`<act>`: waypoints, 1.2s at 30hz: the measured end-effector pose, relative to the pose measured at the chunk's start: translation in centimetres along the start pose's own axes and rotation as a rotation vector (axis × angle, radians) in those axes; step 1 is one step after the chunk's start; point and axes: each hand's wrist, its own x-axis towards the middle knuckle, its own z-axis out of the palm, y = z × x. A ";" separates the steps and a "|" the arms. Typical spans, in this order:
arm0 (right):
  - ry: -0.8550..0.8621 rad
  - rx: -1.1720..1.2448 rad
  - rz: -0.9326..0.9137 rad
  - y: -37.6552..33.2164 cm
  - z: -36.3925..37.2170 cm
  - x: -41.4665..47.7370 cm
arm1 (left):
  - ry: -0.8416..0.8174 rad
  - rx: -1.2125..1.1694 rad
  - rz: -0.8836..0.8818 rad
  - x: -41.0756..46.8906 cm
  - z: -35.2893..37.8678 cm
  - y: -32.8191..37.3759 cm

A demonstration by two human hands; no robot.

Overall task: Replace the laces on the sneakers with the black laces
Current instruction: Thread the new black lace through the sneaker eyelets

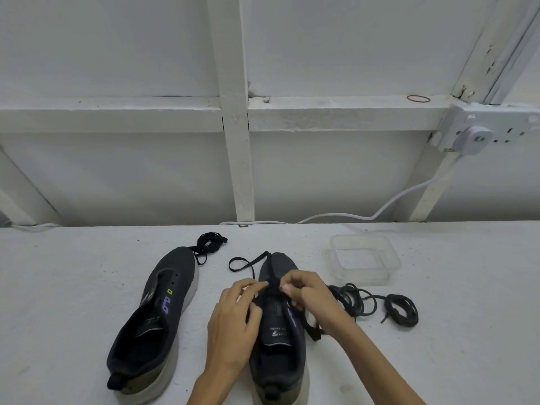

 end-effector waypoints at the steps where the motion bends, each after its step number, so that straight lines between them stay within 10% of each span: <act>1: -0.019 0.049 0.011 0.0 -0.4 0.0 | 0.004 -0.003 0.004 0.0 0.0 -0.2; 17: -0.024 0.172 -0.150 -1.1 -1.9 -0.2 | -0.054 -0.567 -0.162 2.8 0.1 2.0; 36: 0.013 -0.109 -0.221 -2.4 -1.4 1.1 | -0.122 -0.631 -0.121 2.7 0.4 2.2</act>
